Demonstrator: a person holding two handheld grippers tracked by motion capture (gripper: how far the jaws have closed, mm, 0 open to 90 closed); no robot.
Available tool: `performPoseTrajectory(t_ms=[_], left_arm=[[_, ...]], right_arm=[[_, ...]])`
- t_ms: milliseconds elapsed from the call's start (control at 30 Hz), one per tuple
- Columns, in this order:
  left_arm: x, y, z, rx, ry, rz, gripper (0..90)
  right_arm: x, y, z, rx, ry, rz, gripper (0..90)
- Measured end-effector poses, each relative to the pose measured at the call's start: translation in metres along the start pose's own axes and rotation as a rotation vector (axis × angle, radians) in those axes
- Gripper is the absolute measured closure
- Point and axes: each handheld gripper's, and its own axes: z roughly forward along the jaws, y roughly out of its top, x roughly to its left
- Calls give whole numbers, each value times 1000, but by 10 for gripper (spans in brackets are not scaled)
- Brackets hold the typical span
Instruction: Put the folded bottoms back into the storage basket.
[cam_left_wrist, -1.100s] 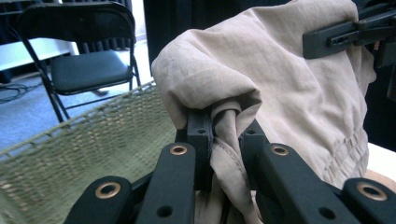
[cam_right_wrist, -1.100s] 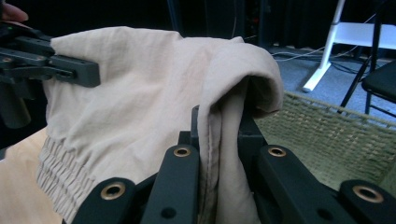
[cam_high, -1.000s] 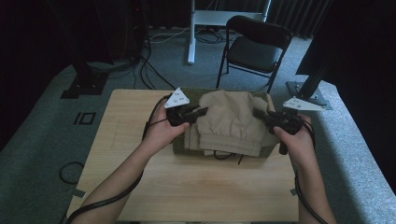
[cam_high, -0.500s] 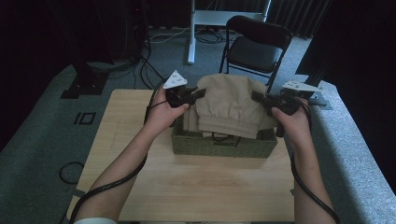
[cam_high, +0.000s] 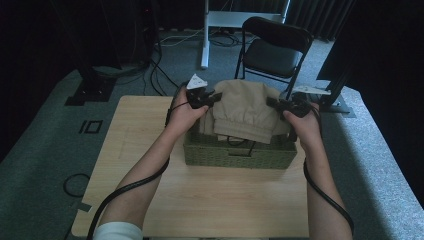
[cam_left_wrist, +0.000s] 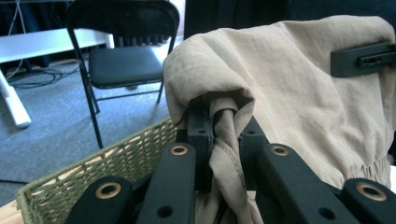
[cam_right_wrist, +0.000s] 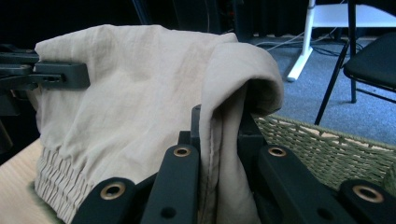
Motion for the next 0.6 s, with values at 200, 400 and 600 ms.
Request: performPoseTrajectory(t_ms=[200, 400, 600], left_arm=[[9, -21, 26, 58, 9, -52, 820], [16, -37, 43, 96, 23, -105, 820], [19, -52, 54, 134, 37, -118, 819]], right_arm=[[-17, -18, 26, 52, -19, 19, 822], [-31, -33, 48, 90, -47, 58, 820], [-37, -46, 66, 137, -80, 53, 818]])
